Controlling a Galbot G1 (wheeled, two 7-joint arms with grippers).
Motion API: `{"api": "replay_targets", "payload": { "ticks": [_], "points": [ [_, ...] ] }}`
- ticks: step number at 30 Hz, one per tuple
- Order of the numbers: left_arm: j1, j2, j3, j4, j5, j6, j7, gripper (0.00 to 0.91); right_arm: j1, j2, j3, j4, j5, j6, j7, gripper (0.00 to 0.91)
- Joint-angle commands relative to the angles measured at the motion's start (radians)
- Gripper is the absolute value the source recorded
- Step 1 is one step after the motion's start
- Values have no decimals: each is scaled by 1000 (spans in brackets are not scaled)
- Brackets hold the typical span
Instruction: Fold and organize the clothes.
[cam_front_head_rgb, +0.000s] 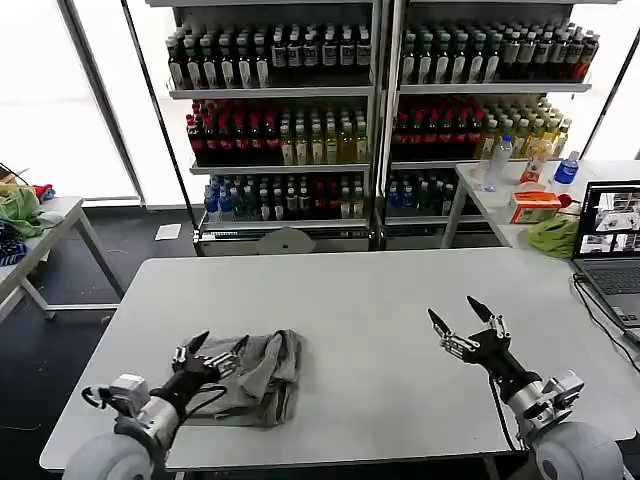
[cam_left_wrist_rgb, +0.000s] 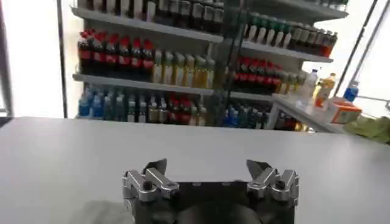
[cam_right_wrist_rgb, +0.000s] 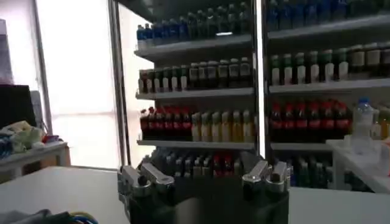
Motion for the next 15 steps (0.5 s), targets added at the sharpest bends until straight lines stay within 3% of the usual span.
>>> {"api": "replay_targets", "payload": {
  "ticks": [1, 15],
  "points": [
    [85, -18, -156, 180, 72, -71, 83, 907, 14, -6, -17, 1, 0, -4, 1, 907],
    [88, -38, -148, 263, 33, -87, 78, 907, 13, -3, -24, 9, -1, -5, 1, 907]
  ]
}}
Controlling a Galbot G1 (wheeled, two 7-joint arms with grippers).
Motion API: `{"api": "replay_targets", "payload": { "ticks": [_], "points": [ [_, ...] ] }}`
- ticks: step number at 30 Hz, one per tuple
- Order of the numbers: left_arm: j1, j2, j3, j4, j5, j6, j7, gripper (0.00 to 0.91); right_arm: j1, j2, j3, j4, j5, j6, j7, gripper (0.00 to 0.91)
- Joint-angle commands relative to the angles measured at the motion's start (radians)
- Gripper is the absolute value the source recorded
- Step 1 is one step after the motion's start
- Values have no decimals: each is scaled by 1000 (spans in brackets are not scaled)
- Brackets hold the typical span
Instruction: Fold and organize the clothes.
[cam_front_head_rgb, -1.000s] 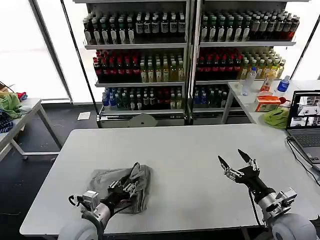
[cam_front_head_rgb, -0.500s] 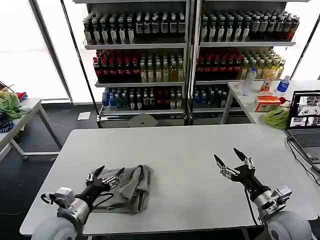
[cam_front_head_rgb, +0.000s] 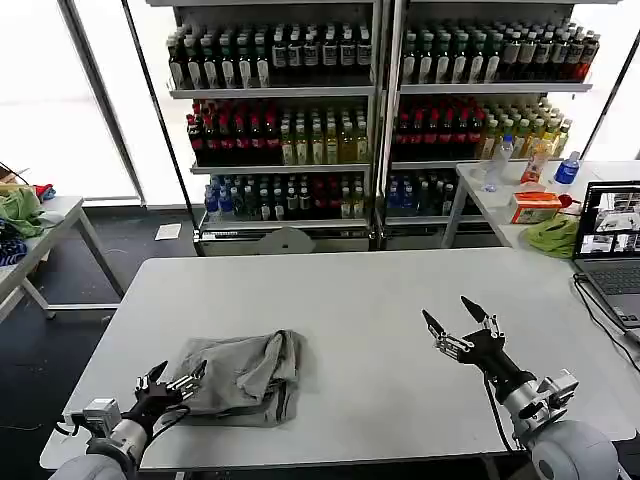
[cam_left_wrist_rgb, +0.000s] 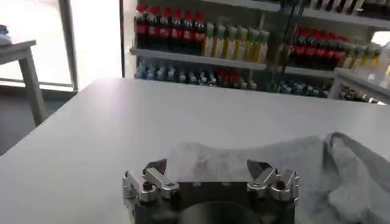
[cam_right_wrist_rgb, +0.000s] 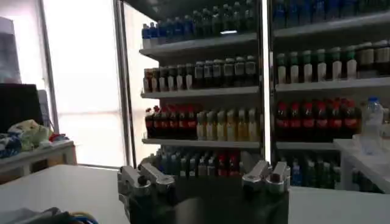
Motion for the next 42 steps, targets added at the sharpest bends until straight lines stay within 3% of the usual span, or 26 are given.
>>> {"api": "replay_targets", "payload": {
  "ticks": [1, 9, 10, 11, 12, 13, 33, 42],
  "points": [
    [25, -14, -33, 81, -34, -12, 20, 907, 5, -2, -5, 4, 0, 0, 0, 907],
    [-3, -31, -6, 97, -127, 1, 28, 907, 11, -1, -5, 12, 15, -9, 0, 907],
    [-6, -22, 1, 96, -136, 4, 34, 846, 11, -1, -5, 12, 15, -9, -1, 907],
    [-11, -21, 6, 91, -153, 6, 31, 595, 10, 0, -5, 11, 15, -9, -1, 907],
    [-14, -21, 8, 90, -159, 7, 30, 101, 8, 0, -4, 12, 15, -8, -2, 907],
    [-21, -21, 11, 89, -173, 8, 27, 0, 6, 1, -2, 12, 15, -8, -3, 907],
    [-24, -55, -38, 65, -282, -2, -8, 0, 30, 1, -18, 0, 15, -4, -4, 907],
    [19, 20, -229, 14, -317, 7, 7, 0, 54, 5, -39, -10, 16, -4, -2, 907]
  ]
}}
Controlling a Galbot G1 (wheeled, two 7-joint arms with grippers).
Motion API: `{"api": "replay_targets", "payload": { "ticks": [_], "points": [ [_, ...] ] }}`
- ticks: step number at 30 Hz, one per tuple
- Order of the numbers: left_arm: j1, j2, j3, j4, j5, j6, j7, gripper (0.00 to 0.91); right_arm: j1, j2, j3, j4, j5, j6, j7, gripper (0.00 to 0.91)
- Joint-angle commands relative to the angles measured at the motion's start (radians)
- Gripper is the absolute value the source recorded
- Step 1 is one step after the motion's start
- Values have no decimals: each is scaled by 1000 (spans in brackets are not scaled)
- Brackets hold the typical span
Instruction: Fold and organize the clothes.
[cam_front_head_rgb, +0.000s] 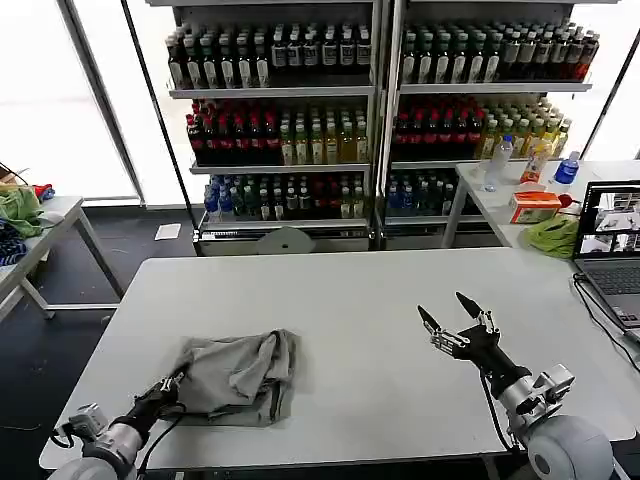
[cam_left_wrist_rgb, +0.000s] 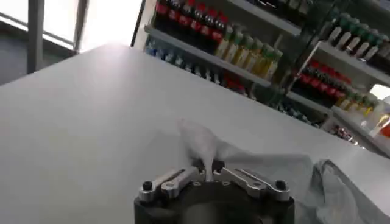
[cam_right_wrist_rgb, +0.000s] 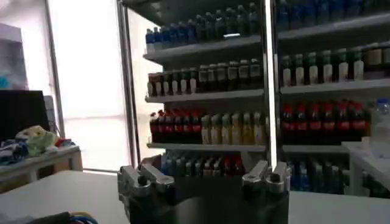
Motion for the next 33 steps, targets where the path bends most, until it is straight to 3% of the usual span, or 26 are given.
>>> {"api": "replay_targets", "payload": {
  "ticks": [1, 9, 14, 17, 20, 27, 30, 33],
  "points": [
    [31, 64, -209, -39, -60, 11, -1, 0, 18, 4, -16, -5, 1, 0, 2, 907],
    [93, 262, -488, -36, -82, 34, 54, 0, 45, 0, -40, -13, 2, 1, 2, 907],
    [212, 406, -662, -21, -83, 23, 110, 0, 54, -1, -45, -9, 5, 1, 4, 907],
    [269, 451, -709, -20, -31, 11, 122, 0, 56, -2, -40, -5, 7, 2, 5, 907],
    [288, 449, -718, -71, -32, 23, 117, 0, 55, -2, -32, 0, 12, 1, 5, 907],
    [241, 398, -565, -245, 27, 68, 65, 10, 38, 4, -10, -5, 13, 12, 0, 907],
    [216, 331, -388, -302, 160, 68, 55, 0, 21, 12, 3, -8, 15, 22, -2, 907],
    [142, 282, -101, -304, 317, 74, 14, 0, 5, 11, 8, -6, 15, 30, -6, 907]
  ]
}}
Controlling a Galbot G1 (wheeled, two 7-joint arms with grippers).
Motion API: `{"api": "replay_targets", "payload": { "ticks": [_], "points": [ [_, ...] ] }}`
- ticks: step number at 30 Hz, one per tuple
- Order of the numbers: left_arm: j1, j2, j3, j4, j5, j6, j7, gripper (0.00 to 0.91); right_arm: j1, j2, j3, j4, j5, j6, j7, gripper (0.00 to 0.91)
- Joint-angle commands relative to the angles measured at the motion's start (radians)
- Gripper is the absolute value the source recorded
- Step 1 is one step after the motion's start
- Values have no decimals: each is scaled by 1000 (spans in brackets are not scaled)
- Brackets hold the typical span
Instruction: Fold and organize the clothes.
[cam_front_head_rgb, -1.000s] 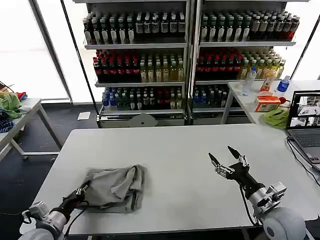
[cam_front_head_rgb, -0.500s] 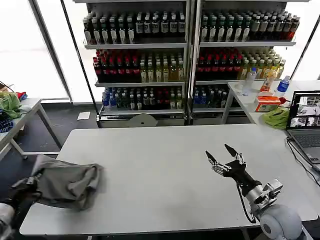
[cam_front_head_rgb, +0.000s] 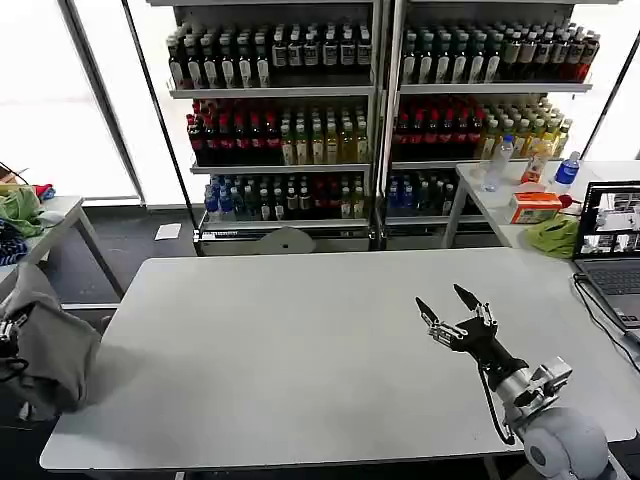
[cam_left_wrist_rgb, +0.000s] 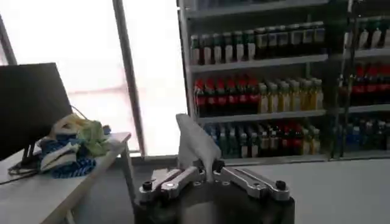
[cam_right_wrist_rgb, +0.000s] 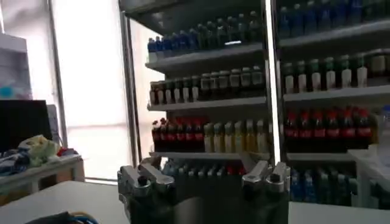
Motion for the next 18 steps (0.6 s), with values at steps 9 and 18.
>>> {"api": "replay_targets", "payload": {
  "ticks": [9, 18],
  "points": [
    [-249, -152, 920, -117, 195, 70, -283, 0, -39, 4, 24, 15, 4, 10, 5, 907],
    [-495, -277, 1152, -10, -40, 53, -500, 10, -38, 88, -68, 38, -44, -95, 95, 907]
  ]
}}
